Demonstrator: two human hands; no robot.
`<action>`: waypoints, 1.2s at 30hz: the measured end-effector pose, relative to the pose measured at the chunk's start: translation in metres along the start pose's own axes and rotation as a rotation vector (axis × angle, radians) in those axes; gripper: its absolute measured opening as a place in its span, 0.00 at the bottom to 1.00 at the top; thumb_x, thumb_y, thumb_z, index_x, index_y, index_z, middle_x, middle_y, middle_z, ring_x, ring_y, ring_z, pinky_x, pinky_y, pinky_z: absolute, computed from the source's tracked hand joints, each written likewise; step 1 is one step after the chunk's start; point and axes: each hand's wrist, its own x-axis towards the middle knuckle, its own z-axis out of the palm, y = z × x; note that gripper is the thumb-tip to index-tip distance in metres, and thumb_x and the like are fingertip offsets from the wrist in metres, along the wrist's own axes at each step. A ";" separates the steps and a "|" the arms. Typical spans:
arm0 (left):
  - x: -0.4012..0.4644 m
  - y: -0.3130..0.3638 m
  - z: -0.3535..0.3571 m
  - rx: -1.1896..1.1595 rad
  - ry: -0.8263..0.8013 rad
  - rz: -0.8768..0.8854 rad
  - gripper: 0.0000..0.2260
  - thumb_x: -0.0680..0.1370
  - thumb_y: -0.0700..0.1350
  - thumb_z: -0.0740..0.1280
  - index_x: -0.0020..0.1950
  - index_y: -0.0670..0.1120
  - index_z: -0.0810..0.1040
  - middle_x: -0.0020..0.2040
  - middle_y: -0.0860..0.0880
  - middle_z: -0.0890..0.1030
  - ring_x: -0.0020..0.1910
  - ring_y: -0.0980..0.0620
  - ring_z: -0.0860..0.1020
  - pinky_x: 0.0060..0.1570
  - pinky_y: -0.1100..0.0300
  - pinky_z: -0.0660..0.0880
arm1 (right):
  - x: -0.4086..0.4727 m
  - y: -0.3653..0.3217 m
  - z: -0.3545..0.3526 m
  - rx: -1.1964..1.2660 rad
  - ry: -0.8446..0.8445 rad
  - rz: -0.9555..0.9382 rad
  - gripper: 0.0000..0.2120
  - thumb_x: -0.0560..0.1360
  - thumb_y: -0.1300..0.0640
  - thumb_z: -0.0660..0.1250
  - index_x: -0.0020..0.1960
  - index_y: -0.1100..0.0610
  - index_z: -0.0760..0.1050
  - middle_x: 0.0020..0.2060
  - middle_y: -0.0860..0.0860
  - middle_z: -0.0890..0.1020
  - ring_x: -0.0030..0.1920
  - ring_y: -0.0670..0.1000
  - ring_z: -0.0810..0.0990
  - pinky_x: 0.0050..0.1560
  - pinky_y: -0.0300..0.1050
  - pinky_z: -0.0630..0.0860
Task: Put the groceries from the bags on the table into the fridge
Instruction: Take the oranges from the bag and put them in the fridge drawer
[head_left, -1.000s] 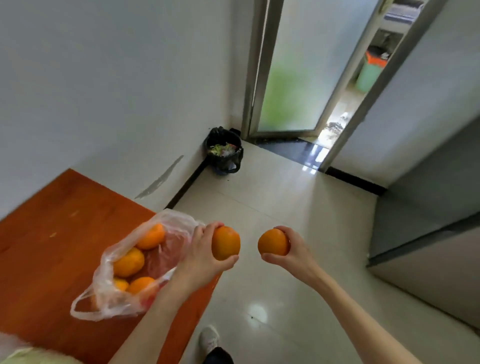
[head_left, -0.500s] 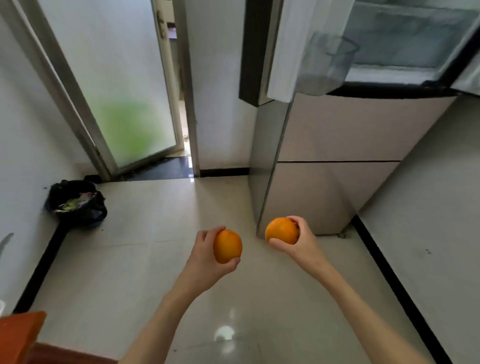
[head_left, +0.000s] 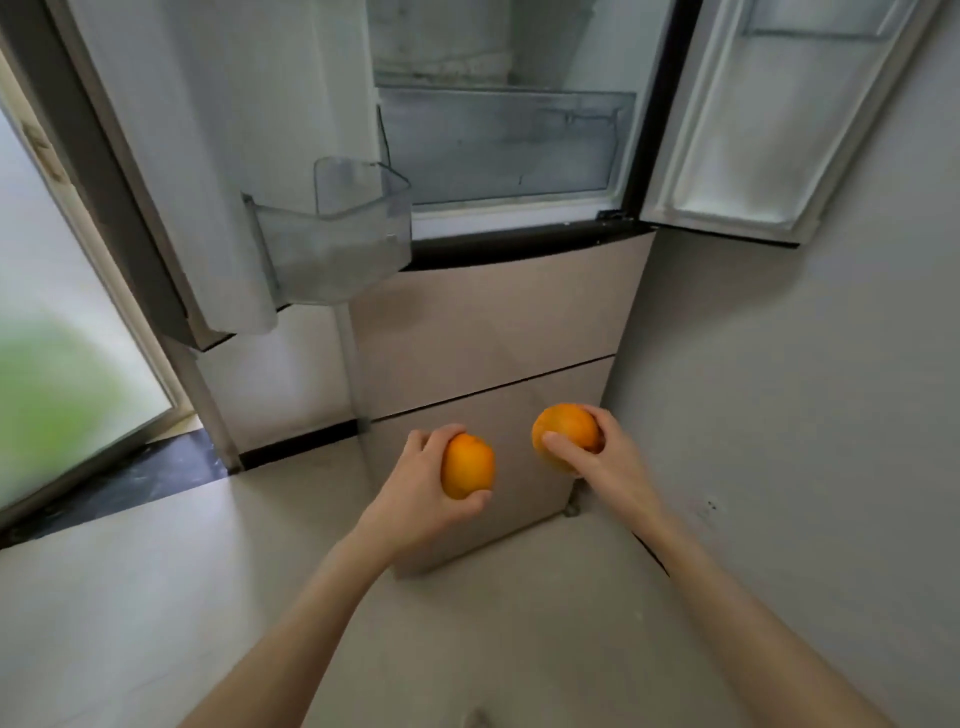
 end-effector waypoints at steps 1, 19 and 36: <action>0.022 0.006 0.003 -0.009 0.008 0.023 0.33 0.70 0.52 0.73 0.70 0.53 0.59 0.64 0.49 0.64 0.56 0.54 0.67 0.53 0.63 0.66 | 0.020 -0.003 -0.008 0.007 0.021 -0.012 0.30 0.69 0.46 0.71 0.67 0.51 0.65 0.59 0.50 0.74 0.57 0.51 0.74 0.59 0.54 0.75; 0.371 0.137 -0.077 -0.158 0.561 0.202 0.29 0.72 0.49 0.71 0.69 0.51 0.63 0.64 0.48 0.66 0.58 0.52 0.69 0.52 0.62 0.66 | 0.351 -0.146 -0.111 0.067 0.110 -0.415 0.28 0.73 0.47 0.68 0.69 0.51 0.63 0.57 0.46 0.68 0.55 0.46 0.69 0.53 0.42 0.67; 0.548 0.143 -0.170 0.268 0.651 -0.108 0.22 0.71 0.54 0.68 0.65 0.53 0.71 0.58 0.42 0.75 0.58 0.42 0.73 0.59 0.53 0.70 | 0.572 -0.241 -0.103 -0.244 -0.097 -0.663 0.24 0.69 0.46 0.71 0.63 0.50 0.72 0.59 0.53 0.78 0.60 0.55 0.74 0.58 0.46 0.69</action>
